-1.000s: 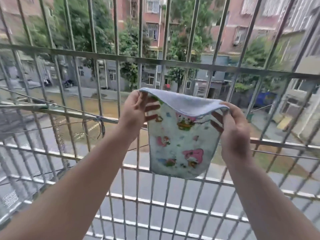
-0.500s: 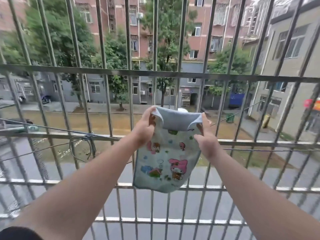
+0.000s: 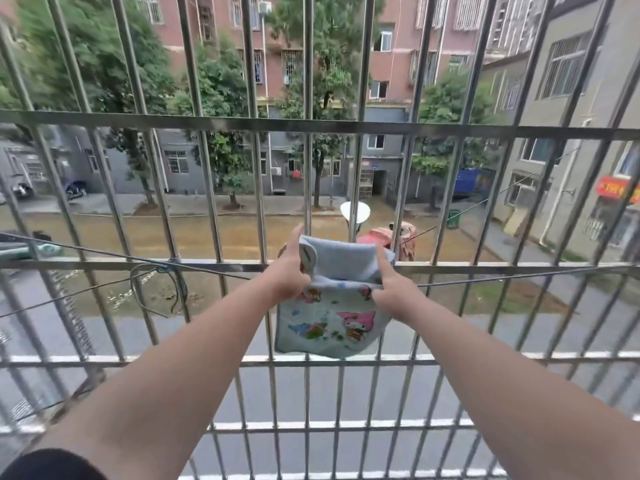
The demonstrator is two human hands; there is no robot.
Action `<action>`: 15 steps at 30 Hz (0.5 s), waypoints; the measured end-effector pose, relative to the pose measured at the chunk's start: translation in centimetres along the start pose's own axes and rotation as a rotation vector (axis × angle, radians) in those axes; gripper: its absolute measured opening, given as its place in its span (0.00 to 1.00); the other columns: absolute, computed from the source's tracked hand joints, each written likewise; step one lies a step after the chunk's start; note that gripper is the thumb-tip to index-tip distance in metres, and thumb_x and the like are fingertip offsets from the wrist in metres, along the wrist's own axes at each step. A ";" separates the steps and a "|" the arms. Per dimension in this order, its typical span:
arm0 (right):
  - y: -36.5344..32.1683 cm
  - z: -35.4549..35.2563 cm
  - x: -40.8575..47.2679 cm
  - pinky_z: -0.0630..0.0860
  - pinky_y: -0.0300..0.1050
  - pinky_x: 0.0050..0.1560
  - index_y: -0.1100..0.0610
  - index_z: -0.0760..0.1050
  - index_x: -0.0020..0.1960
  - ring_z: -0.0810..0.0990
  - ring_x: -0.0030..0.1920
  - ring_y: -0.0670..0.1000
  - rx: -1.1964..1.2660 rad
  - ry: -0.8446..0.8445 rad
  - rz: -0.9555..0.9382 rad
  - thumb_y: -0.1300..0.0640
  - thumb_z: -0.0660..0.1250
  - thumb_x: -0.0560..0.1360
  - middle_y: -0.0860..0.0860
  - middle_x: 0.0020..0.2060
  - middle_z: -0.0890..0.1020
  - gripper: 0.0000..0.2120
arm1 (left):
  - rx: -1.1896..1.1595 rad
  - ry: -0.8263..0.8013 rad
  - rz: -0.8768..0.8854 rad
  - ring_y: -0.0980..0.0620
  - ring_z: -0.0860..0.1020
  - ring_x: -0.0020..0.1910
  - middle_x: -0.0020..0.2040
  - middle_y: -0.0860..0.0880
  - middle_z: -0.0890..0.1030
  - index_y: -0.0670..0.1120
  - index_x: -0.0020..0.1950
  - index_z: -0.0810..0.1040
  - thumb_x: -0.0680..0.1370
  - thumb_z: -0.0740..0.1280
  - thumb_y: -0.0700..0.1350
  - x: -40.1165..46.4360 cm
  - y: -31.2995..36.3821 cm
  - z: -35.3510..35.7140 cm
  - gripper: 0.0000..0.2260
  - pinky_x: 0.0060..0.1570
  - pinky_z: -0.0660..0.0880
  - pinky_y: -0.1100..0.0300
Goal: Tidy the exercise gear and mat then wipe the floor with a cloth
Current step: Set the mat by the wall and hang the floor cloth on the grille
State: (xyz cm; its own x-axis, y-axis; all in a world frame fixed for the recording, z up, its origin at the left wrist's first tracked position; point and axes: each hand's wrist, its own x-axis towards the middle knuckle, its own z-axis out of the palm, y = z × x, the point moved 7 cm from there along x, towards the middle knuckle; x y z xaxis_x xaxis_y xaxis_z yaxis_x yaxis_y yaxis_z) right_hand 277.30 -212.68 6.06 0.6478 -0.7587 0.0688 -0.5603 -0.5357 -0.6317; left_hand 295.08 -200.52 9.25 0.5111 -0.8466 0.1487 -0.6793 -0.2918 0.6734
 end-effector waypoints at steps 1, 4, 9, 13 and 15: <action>0.4 0.4 -0.1 0.78 0.50 0.36 0.27 0.29 0.71 0.81 0.37 0.57 -0.070 -0.010 -0.023 0.58 0.57 0.75 0.56 0.42 0.81 0.44 | 0.025 -0.018 0.022 0.51 0.77 0.31 0.43 0.42 0.77 0.66 0.75 0.34 0.75 0.64 0.35 -0.1 -0.3 0.2 0.47 0.27 0.73 0.60; 1.6 0.6 -0.4 0.79 0.52 0.38 0.29 0.28 0.72 0.79 0.37 0.54 -0.279 0.004 -0.100 0.53 0.58 0.75 0.50 0.36 0.80 0.44 | 0.201 -0.089 0.062 0.48 0.81 0.37 0.45 0.41 0.82 0.65 0.77 0.38 0.76 0.66 0.42 -0.2 -1.7 0.7 0.44 0.38 0.79 0.51; 1.8 0.6 -0.3 0.78 0.50 0.36 0.34 0.33 0.75 0.79 0.35 0.52 -0.390 0.075 -0.219 0.53 0.60 0.75 0.52 0.43 0.82 0.43 | 0.419 -0.111 0.111 0.55 0.78 0.45 0.53 0.55 0.80 0.57 0.68 0.68 0.80 0.61 0.52 -1.0 -2.7 0.8 0.16 0.45 0.77 0.57; 2.9 0.5 0.4 0.78 0.52 0.45 0.44 0.65 0.65 0.81 0.47 0.59 -0.437 0.090 -0.223 0.54 0.58 0.75 0.51 0.48 0.82 0.19 | 0.446 -0.119 0.183 0.55 0.77 0.46 0.53 0.55 0.82 0.57 0.56 0.75 0.81 0.61 0.50 -1.3 -2.8 1.0 0.06 0.45 0.74 0.58; 2.8 0.3 0.4 0.77 0.52 0.47 0.48 0.72 0.55 0.80 0.50 0.58 -0.480 0.101 -0.256 0.56 0.56 0.76 0.50 0.50 0.82 0.11 | 0.469 -0.119 0.201 0.54 0.75 0.45 0.52 0.55 0.81 0.55 0.58 0.77 0.82 0.61 0.50 -1.6 -2.8 1.0 0.08 0.45 0.72 0.59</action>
State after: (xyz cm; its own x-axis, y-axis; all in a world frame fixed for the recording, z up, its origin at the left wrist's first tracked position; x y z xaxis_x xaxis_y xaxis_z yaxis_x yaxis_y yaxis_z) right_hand 276.19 -214.38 4.11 0.7547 -0.6012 0.2627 -0.5790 -0.7986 -0.1642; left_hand 295.57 -198.79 6.39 0.3011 -0.9433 0.1399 -0.9347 -0.2628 0.2394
